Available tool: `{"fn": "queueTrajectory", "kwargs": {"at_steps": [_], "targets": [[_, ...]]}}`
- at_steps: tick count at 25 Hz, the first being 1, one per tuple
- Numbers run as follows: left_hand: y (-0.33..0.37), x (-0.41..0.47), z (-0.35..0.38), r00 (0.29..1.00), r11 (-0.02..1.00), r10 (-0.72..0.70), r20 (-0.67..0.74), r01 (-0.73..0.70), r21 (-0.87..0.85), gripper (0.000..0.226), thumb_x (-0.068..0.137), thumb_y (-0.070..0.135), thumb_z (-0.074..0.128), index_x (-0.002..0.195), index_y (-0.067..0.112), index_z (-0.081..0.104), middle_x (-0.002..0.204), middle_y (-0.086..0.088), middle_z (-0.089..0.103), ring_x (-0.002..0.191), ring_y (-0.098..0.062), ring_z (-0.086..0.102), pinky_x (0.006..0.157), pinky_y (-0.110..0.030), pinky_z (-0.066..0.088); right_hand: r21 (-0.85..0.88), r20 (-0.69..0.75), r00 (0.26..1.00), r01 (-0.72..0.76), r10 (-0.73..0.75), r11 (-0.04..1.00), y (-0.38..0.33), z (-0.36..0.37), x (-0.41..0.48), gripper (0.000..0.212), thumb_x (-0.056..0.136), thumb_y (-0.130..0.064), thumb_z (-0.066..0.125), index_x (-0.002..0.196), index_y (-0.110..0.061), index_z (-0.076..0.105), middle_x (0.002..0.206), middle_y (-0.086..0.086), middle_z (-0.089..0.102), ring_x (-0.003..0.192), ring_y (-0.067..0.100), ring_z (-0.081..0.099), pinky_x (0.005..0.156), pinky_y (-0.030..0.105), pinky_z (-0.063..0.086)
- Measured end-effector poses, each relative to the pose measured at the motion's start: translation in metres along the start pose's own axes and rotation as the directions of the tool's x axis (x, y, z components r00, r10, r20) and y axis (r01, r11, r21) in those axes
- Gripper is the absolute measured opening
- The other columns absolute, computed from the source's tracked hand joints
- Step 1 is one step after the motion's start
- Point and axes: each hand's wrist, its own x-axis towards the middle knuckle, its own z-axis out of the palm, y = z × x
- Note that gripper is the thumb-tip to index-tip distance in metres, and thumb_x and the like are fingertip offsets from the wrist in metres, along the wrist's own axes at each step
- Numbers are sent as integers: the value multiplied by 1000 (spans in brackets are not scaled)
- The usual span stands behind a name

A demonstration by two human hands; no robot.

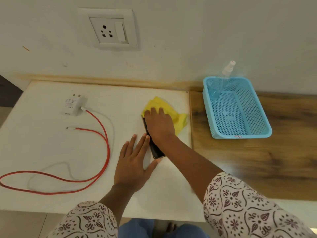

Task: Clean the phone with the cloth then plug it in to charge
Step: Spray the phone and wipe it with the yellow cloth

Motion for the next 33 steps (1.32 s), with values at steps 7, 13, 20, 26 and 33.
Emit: {"fn": "queueTrajectory", "kwargs": {"at_steps": [7,13,20,26,33], "targets": [[3,-1,-2,1000,1000,-15,0,15,-9,74,90,67,22,149,24,13,155,8,13,146,-16,4,118,-39,10,-90,175,876,470,-450,878,66,0,-34,53,96,-9,42,144,-18,24,156,6,20,141,30,24,100,43,40],[2,-1,-3,1000,1000,15,10,-14,-15,75,89,66,20,148,19,15,156,7,14,146,-16,3,119,-38,8,57,132,991,-4,-4,998,9,13,-71,51,95,-13,42,142,-10,21,152,16,23,137,41,23,95,48,41],[5,-2,-4,1000,1000,-18,-3,18,-8,75,89,68,17,148,23,10,154,10,7,145,-13,-2,118,-34,1,23,-3,969,247,-247,969,44,6,-103,47,80,-7,66,125,-14,56,136,11,55,123,32,52,83,37,54],[0,-1,-2,999,999,34,36,-34,-2,74,89,62,17,149,19,10,156,6,6,146,-19,0,118,-35,-1,95,40,998,49,-53,994,-6,12,-131,51,81,-22,67,129,-15,52,137,11,53,125,36,49,90,41,51],[4,0,-5,1000,999,24,7,-24,-30,78,87,69,20,148,20,13,155,6,12,145,-18,4,118,-32,-2,202,92,990,84,-104,976,21,3,-141,43,80,-11,68,122,-13,60,133,10,57,123,32,53,88,43,52]]}}
